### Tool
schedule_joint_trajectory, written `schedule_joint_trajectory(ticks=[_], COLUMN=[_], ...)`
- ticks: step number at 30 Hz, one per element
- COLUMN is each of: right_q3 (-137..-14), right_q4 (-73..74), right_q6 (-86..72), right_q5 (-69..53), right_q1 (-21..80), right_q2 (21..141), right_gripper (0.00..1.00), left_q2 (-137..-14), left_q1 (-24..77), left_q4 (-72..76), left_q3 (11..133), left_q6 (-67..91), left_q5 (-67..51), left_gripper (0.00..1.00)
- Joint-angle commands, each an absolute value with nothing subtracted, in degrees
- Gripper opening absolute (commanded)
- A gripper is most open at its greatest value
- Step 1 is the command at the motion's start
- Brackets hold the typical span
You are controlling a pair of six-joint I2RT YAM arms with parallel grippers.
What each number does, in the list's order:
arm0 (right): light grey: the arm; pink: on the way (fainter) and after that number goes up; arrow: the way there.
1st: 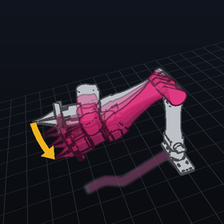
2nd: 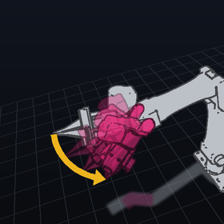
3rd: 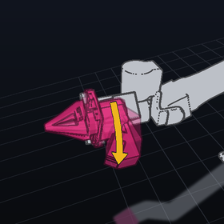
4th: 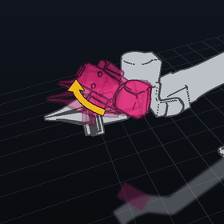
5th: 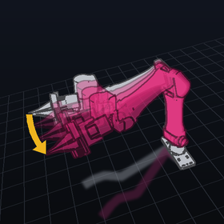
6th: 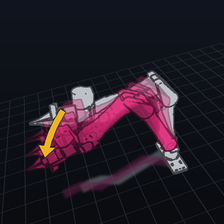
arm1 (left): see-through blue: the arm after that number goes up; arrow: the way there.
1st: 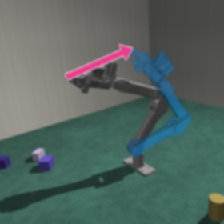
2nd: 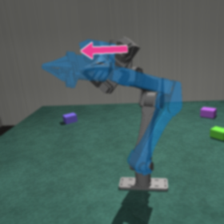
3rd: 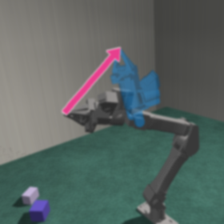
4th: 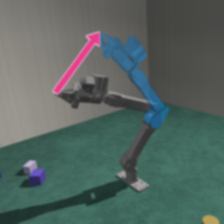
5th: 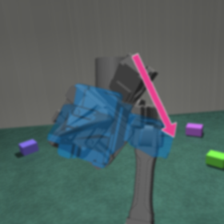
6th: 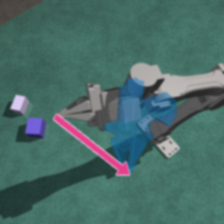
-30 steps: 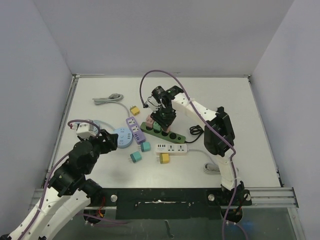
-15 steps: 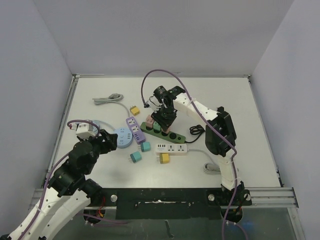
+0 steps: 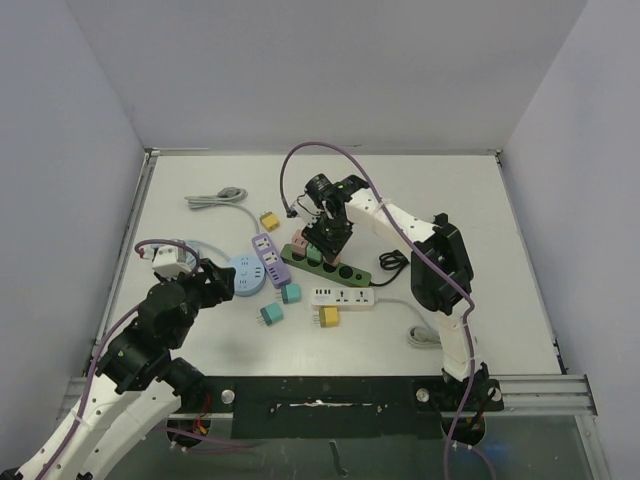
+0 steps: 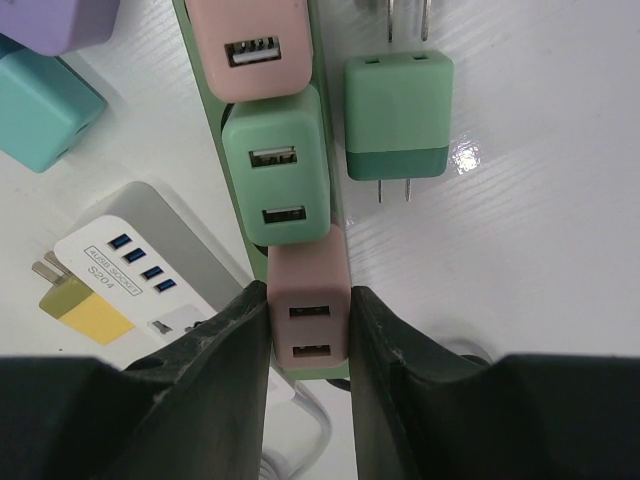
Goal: Insert the plug
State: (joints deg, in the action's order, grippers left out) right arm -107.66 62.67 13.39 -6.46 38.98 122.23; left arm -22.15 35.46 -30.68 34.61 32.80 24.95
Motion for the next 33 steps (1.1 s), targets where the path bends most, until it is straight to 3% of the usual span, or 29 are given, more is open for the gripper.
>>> schedule_joint_trajectory(ticks=[1, 20, 33], right_q3=[-106.35, -102.94, -110.3], right_q4=[61.53, 64.16, 68.01], right_q6=[14.68, 20.13, 18.91], right_q5=[0.73, -8.24, -3.69], right_q1=[38.42, 39.81, 41.0], right_q2=[125.04, 127.1, 131.79], right_gripper=[0.02, 0.02, 0.03], left_q2=[-22.35, -22.54, -23.19], left_q1=[35.23, 35.24, 35.22], left_q4=[-29.18, -28.9, -28.81], left_q3=[34.94, 34.69, 34.54], left_q6=[33.16, 33.19, 33.22], left_q5=[25.66, 25.18, 24.88], left_gripper=[0.67, 0.67, 0.68])
